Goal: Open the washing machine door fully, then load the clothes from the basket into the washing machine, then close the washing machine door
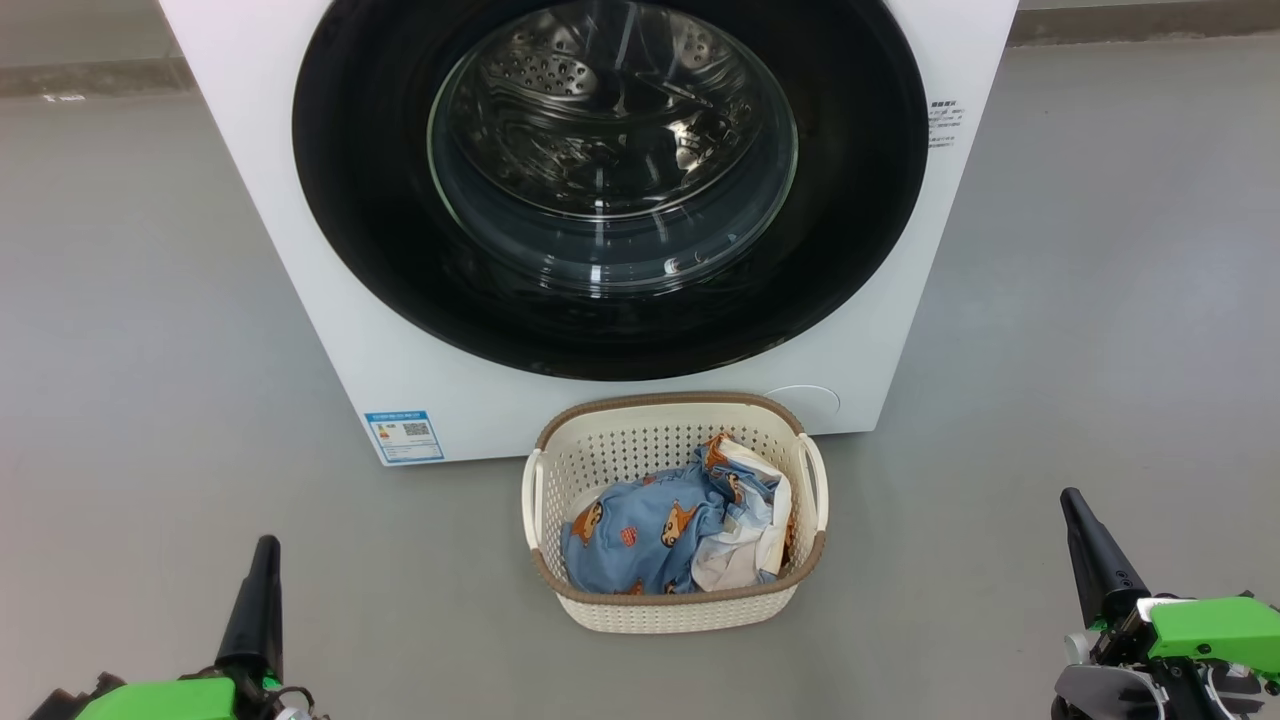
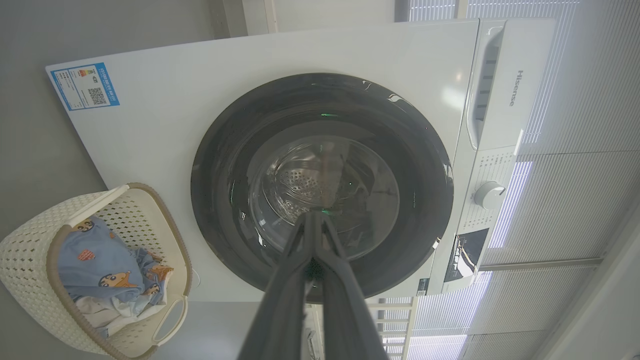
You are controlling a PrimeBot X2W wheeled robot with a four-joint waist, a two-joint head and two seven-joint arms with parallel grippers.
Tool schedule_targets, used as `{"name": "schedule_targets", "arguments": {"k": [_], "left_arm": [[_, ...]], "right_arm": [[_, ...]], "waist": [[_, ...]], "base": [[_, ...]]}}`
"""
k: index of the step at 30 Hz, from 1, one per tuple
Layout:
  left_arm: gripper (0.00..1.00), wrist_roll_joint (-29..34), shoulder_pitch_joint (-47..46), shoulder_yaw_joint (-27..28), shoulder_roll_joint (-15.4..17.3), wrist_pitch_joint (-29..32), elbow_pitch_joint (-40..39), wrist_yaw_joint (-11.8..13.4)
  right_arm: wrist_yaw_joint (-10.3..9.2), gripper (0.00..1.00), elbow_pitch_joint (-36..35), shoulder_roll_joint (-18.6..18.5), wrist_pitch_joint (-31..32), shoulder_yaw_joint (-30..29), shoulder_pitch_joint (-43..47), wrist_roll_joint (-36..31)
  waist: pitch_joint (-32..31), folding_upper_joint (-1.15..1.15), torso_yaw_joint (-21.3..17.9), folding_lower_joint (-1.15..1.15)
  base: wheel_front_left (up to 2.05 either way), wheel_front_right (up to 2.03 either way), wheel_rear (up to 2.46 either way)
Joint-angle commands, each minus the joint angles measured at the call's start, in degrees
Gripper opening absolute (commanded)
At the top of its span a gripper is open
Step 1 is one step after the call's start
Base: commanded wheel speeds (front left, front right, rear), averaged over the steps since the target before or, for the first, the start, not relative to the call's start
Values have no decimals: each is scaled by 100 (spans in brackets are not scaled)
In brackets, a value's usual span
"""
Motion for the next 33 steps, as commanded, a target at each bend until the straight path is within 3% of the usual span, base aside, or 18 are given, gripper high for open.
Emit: {"name": "schedule_targets", "arguments": {"k": [1,30,31,33], "left_arm": [[0,53,-65,178,52,34,-109,-3],[0,53,-65,178,52,34,-109,-3],[100,-1,1,-4,-1,-2,14,0],[100,-1,27,-23,-18,-3,135,0]], "right_arm": [[28,0,-141,-58,25,111,-300,-53],[28,0,-141,-58,25,111,-299,-53],[0,100,13,4,0,1,7,2],[-1,100,138,43,-2,7,75,2]], "waist": [[0,0,0,0],[0,0,0,0],[0,0,0,0],[1,0,0,0]], "base": [[0,0,0],[0,0,0],[0,0,0],[0,0,0]]}}
